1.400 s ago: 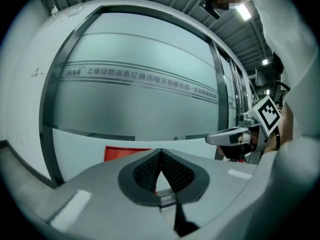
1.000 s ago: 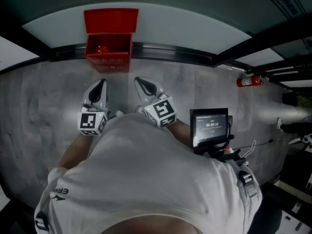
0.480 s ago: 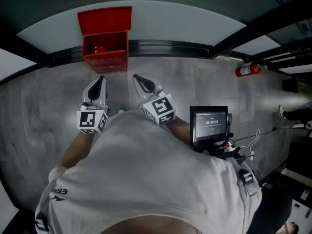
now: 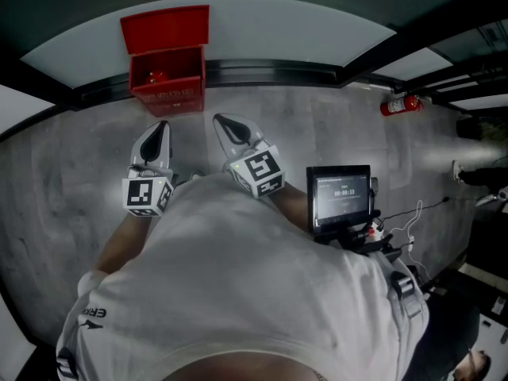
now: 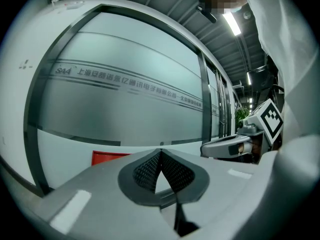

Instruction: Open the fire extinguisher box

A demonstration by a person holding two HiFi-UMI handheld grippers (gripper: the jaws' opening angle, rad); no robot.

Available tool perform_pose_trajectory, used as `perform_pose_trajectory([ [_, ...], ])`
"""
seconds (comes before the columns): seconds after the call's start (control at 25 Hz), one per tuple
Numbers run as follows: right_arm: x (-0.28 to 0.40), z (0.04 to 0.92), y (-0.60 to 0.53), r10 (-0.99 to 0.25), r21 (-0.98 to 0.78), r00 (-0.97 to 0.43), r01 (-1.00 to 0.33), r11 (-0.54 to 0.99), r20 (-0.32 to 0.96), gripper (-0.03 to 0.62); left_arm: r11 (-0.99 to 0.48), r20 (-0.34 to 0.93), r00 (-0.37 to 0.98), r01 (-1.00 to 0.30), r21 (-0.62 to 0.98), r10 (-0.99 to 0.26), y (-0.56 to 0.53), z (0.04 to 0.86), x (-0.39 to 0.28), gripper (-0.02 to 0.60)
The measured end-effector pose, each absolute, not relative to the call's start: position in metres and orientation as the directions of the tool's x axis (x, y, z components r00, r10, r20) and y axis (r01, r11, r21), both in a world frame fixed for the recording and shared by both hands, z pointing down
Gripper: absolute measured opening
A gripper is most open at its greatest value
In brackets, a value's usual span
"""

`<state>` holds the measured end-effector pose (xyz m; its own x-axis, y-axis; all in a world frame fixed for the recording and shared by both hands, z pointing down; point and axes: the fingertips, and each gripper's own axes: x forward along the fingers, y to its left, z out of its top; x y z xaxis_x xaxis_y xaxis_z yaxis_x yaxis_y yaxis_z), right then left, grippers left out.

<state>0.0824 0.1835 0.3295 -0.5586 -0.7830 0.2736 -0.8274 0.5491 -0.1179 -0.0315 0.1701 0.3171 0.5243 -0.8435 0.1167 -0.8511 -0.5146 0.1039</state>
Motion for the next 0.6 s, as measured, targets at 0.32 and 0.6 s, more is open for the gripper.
perform_pose_trajectory([
  [0.32, 0.080, 0.324, 0.181, -0.787, -0.120, -0.558, -0.828, 0.548, 0.263, 0.011, -0.529, 0.126, 0.538, -0.843, 0.101, -0.834, 0.169, 0.313, -0.030, 0.003],
  [0.6, 0.074, 0.315, 0.178, -0.788, -0.121, -0.560, -0.827, 0.549, 0.256, 0.011, -0.528, 0.116, 0.536, -0.844, 0.093, -0.836, 0.166, 0.308, -0.036, 0.003],
])
